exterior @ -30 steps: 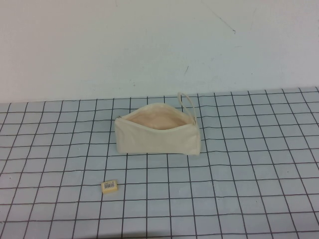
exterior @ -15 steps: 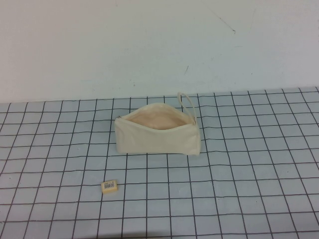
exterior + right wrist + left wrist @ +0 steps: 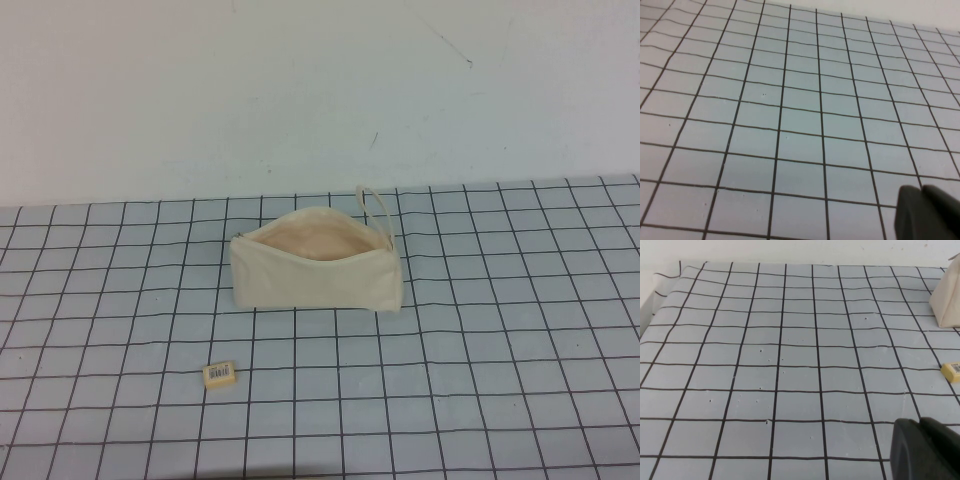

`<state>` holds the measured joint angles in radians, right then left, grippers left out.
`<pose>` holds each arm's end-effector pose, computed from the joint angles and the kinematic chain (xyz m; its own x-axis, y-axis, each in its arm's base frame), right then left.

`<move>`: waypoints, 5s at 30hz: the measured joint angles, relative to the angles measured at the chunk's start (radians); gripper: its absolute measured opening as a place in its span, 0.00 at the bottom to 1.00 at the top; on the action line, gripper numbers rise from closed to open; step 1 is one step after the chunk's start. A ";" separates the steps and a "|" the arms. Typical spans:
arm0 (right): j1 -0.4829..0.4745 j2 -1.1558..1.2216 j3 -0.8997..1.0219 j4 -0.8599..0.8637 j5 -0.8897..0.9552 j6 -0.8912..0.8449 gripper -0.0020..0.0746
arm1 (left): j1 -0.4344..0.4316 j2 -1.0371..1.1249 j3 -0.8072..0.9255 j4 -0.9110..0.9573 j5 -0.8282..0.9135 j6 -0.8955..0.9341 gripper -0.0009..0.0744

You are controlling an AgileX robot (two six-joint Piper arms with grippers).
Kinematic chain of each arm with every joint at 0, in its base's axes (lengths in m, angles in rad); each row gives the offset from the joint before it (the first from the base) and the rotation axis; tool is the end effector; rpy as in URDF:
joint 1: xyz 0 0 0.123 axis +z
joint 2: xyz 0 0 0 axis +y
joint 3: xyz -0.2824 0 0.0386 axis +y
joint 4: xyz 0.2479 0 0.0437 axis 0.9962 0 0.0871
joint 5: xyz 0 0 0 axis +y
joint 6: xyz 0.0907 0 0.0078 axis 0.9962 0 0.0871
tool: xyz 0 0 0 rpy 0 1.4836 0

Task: Put eraser into pencil case

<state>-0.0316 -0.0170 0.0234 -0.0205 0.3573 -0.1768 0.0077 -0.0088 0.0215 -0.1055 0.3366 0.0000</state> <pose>0.0527 -0.0023 0.1739 -0.2751 -0.1862 -0.9432 -0.0154 0.9818 -0.1893 0.0536 -0.0028 0.1761 -0.2587 -0.1014 -0.9606 0.0002 0.9945 -0.1050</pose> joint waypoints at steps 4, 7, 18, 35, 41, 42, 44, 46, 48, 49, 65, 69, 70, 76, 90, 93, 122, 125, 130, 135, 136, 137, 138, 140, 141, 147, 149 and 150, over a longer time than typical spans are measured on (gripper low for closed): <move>0.000 0.000 0.000 0.000 0.000 0.000 0.02 | 0.000 0.000 0.000 0.000 0.000 0.000 0.01; 0.000 0.000 0.000 0.000 0.000 0.000 0.02 | 0.000 0.000 0.000 0.000 0.000 0.000 0.01; 0.000 0.000 0.000 0.000 0.000 0.000 0.02 | 0.000 0.000 0.000 0.000 0.000 0.000 0.01; 0.000 0.000 0.000 0.000 0.000 0.000 0.02 | 0.000 0.000 0.004 0.000 -0.521 0.000 0.01; 0.000 0.000 0.000 0.000 0.000 0.000 0.02 | 0.000 0.000 0.004 0.000 -0.708 0.000 0.01; 0.000 0.000 0.000 0.000 0.000 0.000 0.02 | 0.000 0.000 0.004 0.000 -0.725 0.000 0.01; 0.000 0.000 0.000 0.000 0.000 0.000 0.02 | 0.000 0.000 0.004 0.000 -0.744 0.000 0.01; 0.000 0.000 0.000 0.000 0.000 0.000 0.02 | 0.000 0.000 0.004 -0.025 -0.747 -0.019 0.01; 0.000 0.000 0.000 0.000 0.000 0.000 0.02 | 0.000 0.000 0.001 -0.068 -0.711 -0.036 0.01; 0.000 0.000 0.000 0.000 0.000 0.000 0.02 | 0.000 0.000 -0.016 -0.083 -0.653 -0.036 0.01; 0.000 0.000 0.000 0.000 0.000 0.000 0.02 | 0.000 0.344 -0.479 -0.108 0.276 0.037 0.01; 0.000 0.000 0.000 0.000 0.000 0.000 0.02 | -0.028 0.506 -0.519 -0.410 0.388 0.264 0.01; 0.000 0.000 0.000 0.000 0.000 0.000 0.02 | -0.037 0.561 -0.540 -0.487 0.429 0.341 0.01; 0.000 0.000 0.000 0.000 0.000 0.000 0.02 | -0.061 0.864 -0.684 -0.611 0.407 0.565 0.01; 0.000 0.000 0.000 0.000 0.000 0.000 0.02 | -0.305 1.474 -1.042 -0.079 0.333 0.286 0.05; 0.000 0.000 0.000 0.000 0.000 0.000 0.02 | -0.344 1.547 -1.084 0.017 0.328 0.216 0.13; 0.000 0.000 0.000 0.000 0.000 0.000 0.02 | -0.367 1.925 -1.191 0.043 0.223 0.342 0.49; 0.000 0.000 0.000 0.000 0.000 0.000 0.02 | -0.367 1.928 -1.191 0.043 0.223 0.342 0.47; 0.000 0.000 0.000 0.000 0.000 0.000 0.02 | -0.367 1.928 -1.191 0.043 0.223 0.342 0.31; 0.000 0.000 0.000 0.000 0.000 0.000 0.02 | -0.367 1.928 -1.191 0.043 0.228 0.342 0.25; 0.000 0.000 0.000 0.000 0.000 0.000 0.02 | -0.367 1.928 -1.191 0.043 0.234 0.342 0.25; 0.000 0.000 0.000 0.000 0.000 0.000 0.02 | -0.367 1.928 -1.191 0.043 0.241 0.342 0.25; 0.000 0.000 0.000 0.000 0.000 0.000 0.02 | -0.367 1.928 -1.192 0.041 0.252 0.342 0.25; 0.000 0.000 0.000 0.000 0.000 0.000 0.02 | -0.367 1.926 -1.202 0.027 0.291 0.342 0.25; 0.000 0.000 0.000 0.000 0.000 0.000 0.02 | -0.367 1.926 -1.215 0.022 0.312 0.342 0.25; 0.000 0.000 0.000 0.000 0.000 0.000 0.02 | -0.367 1.899 -1.368 -0.021 0.603 0.342 0.25; 0.000 0.000 0.000 0.000 0.000 0.000 0.02 | -0.367 1.889 -1.441 -0.049 0.695 0.342 0.25; 0.000 0.000 0.000 0.000 0.000 0.000 0.02 | -0.367 1.882 -1.485 -0.070 0.721 0.342 0.25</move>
<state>-0.0316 -0.0170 0.0234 -0.0205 0.3573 -0.1768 -0.3594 1.8735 -1.4634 -0.1759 1.0573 0.3417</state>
